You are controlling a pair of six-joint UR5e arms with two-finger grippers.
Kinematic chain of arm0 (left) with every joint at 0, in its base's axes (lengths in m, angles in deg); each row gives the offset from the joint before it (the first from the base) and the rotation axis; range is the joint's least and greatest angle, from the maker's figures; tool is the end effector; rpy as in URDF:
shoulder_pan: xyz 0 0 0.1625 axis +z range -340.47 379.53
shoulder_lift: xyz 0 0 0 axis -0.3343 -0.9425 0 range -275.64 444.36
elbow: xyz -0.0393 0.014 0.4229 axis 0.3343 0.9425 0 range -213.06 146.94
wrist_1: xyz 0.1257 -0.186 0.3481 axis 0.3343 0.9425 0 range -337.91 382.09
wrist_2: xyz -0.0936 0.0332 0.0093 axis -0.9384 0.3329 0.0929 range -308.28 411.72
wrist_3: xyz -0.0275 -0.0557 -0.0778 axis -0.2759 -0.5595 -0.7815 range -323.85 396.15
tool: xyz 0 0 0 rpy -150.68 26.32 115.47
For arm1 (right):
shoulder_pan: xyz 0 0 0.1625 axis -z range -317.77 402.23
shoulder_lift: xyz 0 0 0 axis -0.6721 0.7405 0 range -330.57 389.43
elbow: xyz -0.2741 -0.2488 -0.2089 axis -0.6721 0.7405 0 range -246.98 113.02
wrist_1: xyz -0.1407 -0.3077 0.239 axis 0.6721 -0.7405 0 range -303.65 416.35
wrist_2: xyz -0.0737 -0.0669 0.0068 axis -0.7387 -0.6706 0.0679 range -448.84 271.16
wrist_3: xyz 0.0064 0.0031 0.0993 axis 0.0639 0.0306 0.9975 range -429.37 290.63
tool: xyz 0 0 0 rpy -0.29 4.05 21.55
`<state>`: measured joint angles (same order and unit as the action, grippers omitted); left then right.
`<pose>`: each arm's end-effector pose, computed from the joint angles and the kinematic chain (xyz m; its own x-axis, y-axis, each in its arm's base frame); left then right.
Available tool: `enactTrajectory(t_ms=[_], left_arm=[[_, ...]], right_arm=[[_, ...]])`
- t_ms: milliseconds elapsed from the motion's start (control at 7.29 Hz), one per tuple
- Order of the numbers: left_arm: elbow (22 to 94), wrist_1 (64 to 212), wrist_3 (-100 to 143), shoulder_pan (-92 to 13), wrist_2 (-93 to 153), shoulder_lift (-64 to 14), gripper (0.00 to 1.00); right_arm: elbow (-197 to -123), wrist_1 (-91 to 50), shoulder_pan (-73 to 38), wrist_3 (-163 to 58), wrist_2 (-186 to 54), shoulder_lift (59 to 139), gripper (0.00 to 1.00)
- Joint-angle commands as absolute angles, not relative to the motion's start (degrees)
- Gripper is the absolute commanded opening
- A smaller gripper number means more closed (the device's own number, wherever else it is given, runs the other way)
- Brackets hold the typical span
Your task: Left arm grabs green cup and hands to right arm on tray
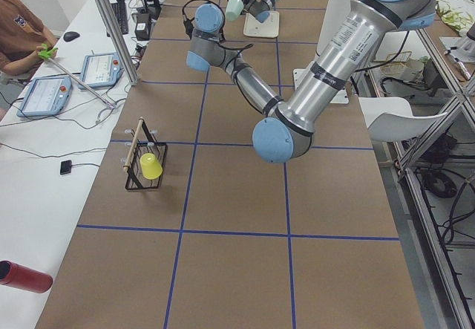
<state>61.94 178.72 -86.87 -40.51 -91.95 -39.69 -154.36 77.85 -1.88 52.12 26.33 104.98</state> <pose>0.2399 -0.5223 0.1555 -0.1817 -0.3311 -0.9259 0.0321 0.9391 -0.3421 -0.3032 -0.4206 0.3608 -0.5324 0.1425 0.8344 -0.1134 0.9648 -0.2371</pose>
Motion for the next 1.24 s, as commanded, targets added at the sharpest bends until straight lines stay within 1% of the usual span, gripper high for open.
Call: enactTrajectory(t_ms=[0, 275, 412, 549, 686, 824, 961, 1098], left_arm=[[61.8, 170.1, -69.8, -45.1, -93.8, -36.5, 1.0], [62.0, 159.2, -56.7, -48.9, -91.2, -35.1, 1.0], [62.1, 153.1, -49.4, -49.0, -87.5, -34.6, 1.0], [62.1, 148.3, -40.8, -49.4, -85.6, -32.2, 1.0], [62.2, 145.3, -31.5, -50.8, -83.3, -29.4, 1.0], [62.2, 143.2, -23.7, -51.7, -81.7, -26.8, 1.0], [62.2, 141.3, -18.0, -52.2, -80.3, -25.3, 1.0], [62.7, 137.4, -15.0, -53.1, -80.2, -25.0, 1.0]], right_arm=[[-153.6, 66.2, -6.7, 38.7, 35.1, 105.3, 0.0], [-154.3, 53.7, -14.2, 23.0, 43.7, 106.8, 0.0], [-154.6, 51.2, -16.5, 18.0, 46.0, 109.5, 0.0], [-155.6, 45.7, -17.6, 12.4, 47.0, 112.0, 0.0], [-157.8, 37.1, -19.1, 0.8, 47.0, 115.0, 0.0], [-160.9, 25.4, -20.8, -11.0, 47.0, 116.4, 0.0], [-166.2, 10.1, -21.0, -18.8, 45.6, 116.7, 0.0], [-173.6, -6.8, -21.0, -26.5, 44.0, 117.8, 0.0]])
